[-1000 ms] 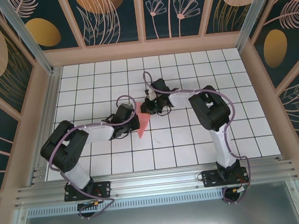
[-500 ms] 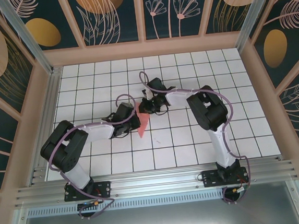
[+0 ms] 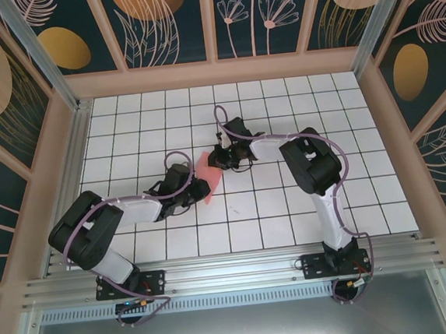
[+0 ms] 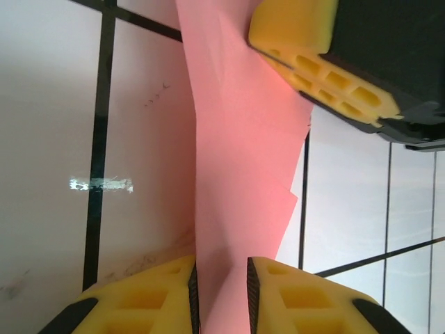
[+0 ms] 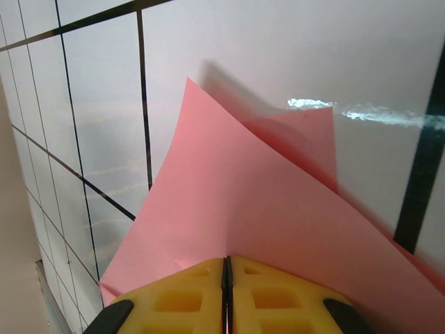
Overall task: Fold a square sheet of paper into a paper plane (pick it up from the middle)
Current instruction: Fold the wing for the fifth time at the center of the table.
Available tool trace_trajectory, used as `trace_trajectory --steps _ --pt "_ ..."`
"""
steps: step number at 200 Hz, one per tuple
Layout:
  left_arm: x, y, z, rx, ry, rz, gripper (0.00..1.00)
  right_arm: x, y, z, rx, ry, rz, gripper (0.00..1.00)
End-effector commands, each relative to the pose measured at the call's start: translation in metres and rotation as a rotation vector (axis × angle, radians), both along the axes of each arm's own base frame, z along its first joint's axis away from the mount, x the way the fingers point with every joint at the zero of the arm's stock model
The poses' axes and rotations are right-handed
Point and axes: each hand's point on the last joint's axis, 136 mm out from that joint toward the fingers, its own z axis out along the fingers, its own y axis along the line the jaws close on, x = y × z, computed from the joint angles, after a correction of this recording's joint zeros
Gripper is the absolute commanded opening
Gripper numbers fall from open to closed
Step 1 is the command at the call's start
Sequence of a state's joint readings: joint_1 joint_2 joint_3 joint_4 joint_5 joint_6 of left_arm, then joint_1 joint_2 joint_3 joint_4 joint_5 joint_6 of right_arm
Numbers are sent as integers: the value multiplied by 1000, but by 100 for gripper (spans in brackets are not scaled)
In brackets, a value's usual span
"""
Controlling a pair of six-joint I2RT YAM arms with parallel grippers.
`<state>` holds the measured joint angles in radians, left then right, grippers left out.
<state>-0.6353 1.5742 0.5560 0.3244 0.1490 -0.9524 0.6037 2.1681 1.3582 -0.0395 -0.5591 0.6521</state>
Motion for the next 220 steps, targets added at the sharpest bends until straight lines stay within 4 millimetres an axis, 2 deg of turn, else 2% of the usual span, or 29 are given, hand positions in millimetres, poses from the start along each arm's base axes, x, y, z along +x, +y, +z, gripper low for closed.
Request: trace_trajectory --steps 1,39,116,152,185,220 --pt "0 1 8 -32 -14 33 23 -10 -27 -43 -121 75 -60 11" --pt "-6 -6 4 -79 16 11 24 -9 -27 -43 -120 80 -68 10" --pt "-16 -2 -5 -50 31 -24 31 -10 -26 -46 -116 93 -70 10" --pt "-16 1 -1 -29 7 -36 34 -10 -26 -46 -115 94 -73 10" --pt "-18 -1 -3 -53 27 -26 31 -10 -27 -47 -114 99 -77 10" --pt "-17 0 -5 -67 37 -2 20 -11 -27 -49 -113 107 -77 10"
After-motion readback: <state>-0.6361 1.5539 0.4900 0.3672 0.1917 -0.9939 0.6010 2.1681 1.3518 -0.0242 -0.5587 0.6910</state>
